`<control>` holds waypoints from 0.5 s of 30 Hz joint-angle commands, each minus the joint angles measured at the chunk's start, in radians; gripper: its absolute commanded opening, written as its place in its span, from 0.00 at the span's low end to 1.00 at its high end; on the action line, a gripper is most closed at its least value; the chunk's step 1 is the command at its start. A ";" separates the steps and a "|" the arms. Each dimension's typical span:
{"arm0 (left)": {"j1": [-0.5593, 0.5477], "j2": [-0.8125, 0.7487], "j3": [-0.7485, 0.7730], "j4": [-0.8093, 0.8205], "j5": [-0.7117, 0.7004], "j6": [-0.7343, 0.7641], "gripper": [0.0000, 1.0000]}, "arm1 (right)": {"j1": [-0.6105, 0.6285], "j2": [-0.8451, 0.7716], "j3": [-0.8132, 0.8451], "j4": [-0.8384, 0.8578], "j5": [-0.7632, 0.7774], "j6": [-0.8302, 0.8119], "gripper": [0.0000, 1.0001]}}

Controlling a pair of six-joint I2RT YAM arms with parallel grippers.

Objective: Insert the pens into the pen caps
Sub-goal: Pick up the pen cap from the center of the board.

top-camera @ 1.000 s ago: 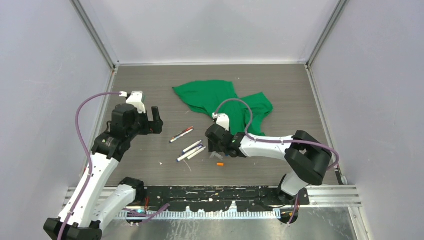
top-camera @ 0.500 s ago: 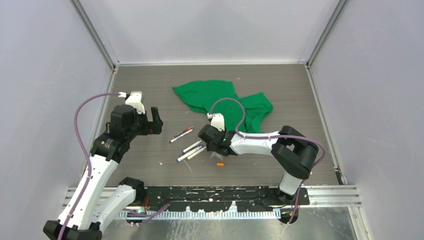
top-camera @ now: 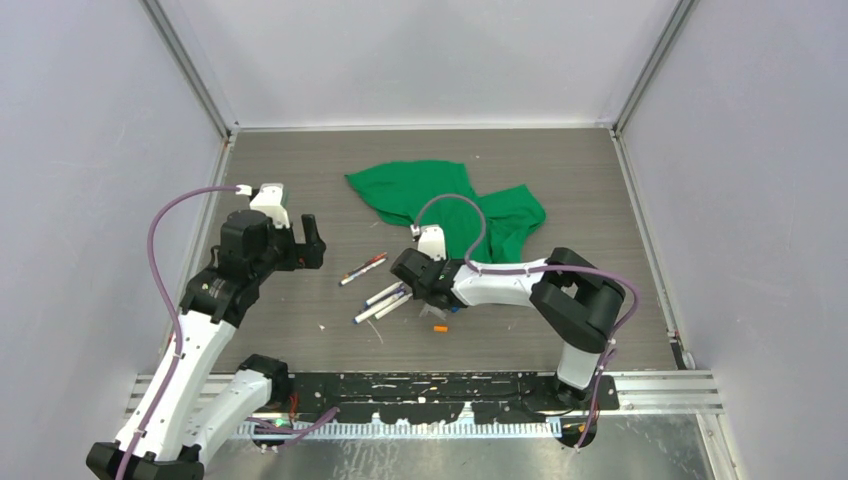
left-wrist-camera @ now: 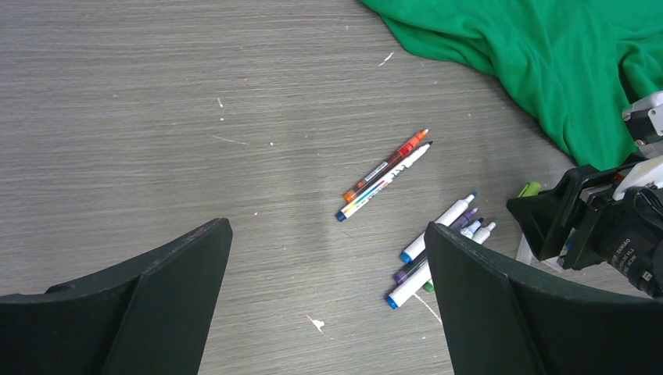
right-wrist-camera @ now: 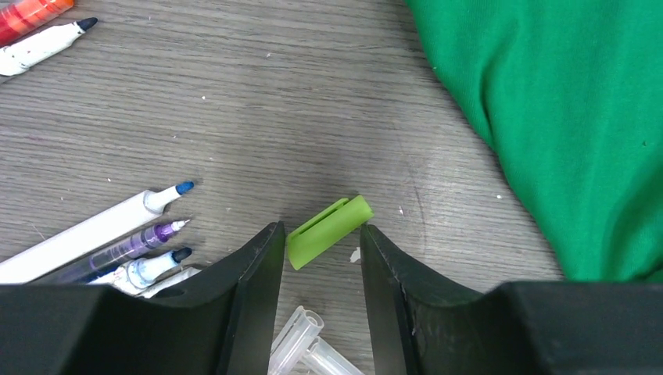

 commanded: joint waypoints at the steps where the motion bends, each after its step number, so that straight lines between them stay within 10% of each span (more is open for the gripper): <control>1: -0.002 -0.017 0.001 0.039 0.002 0.013 0.98 | 0.004 -0.015 0.015 -0.020 0.055 0.017 0.46; 15: -0.003 -0.014 0.001 0.042 0.013 0.015 0.98 | -0.024 -0.147 -0.118 -0.067 0.096 0.039 0.46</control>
